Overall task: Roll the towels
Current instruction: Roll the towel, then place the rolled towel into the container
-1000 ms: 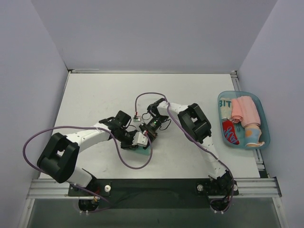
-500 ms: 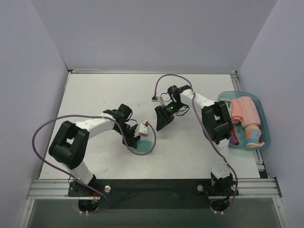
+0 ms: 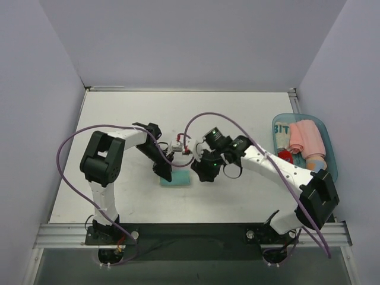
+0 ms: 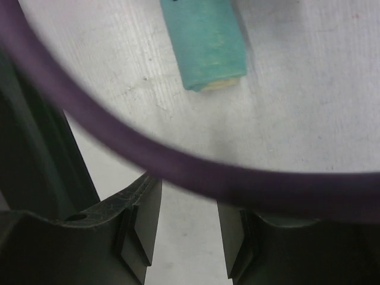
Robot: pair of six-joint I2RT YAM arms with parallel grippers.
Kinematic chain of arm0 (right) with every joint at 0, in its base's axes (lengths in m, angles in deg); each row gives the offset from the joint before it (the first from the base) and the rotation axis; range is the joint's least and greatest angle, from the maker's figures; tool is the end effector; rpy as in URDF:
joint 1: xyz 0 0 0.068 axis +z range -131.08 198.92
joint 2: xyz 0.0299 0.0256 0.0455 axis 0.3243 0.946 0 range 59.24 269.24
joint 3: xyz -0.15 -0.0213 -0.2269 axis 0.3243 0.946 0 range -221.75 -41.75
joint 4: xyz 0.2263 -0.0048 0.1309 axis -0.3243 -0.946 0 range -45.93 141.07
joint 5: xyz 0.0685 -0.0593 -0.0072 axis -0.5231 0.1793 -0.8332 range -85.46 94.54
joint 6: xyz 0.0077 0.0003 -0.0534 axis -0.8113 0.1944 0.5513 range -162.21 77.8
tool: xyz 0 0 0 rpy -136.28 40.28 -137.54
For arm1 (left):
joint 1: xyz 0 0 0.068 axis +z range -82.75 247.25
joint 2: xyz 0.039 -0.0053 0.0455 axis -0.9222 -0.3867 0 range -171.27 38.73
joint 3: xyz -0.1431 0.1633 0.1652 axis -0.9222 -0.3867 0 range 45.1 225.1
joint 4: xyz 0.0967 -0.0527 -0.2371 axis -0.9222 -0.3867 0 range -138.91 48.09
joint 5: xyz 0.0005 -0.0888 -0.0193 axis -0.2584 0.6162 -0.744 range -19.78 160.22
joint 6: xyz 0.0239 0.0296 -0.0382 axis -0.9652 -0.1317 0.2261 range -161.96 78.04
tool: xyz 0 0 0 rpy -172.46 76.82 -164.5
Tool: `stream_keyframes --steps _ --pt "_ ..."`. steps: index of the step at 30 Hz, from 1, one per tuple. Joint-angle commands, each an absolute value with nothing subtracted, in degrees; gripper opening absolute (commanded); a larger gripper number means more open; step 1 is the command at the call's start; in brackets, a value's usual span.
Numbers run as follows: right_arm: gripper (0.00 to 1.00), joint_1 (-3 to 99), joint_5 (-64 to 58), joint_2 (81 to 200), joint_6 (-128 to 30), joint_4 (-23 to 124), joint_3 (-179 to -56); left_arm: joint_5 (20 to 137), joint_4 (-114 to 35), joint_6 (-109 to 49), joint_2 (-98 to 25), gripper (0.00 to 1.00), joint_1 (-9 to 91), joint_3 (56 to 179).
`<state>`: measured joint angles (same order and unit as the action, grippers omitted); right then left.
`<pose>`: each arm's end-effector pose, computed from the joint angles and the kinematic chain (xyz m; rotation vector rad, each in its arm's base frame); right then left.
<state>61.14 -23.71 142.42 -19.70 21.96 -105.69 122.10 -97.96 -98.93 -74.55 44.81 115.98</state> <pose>0.2180 0.2206 0.2728 -1.4820 1.9084 0.7529 0.2958 -0.1525 0.1403 1.6530 2.1428 -1.3159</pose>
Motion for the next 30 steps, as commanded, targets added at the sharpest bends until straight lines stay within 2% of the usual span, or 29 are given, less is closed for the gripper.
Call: stream_keyframes --steps 1,8,15,25,30 --pt "0.41 69.96 -10.87 142.47 -15.32 22.24 -104.68 116.18 -101.14 -101.11 -79.57 0.15 45.54 115.5" --pt "0.45 80.7 0.66 148.44 -13.46 28.38 -106.42 116.45 -102.29 -101.2 -81.15 0.15 46.6 116.91" --pt "0.47 86.5 3.84 152.75 -13.2 32.34 -111.88 117.06 -103.61 -101.19 -83.61 0.15 47.48 118.93" --pt "0.47 84.41 4.36 161.36 -13.55 37.18 -114.34 117.5 -104.14 -101.37 -84.76 0.15 48.0 120.16" --pt "0.55 81.77 4.11 163.74 -12.77 39.99 -113.29 117.68 -104.66 -101.55 -85.2 0.15 48.09 120.69"
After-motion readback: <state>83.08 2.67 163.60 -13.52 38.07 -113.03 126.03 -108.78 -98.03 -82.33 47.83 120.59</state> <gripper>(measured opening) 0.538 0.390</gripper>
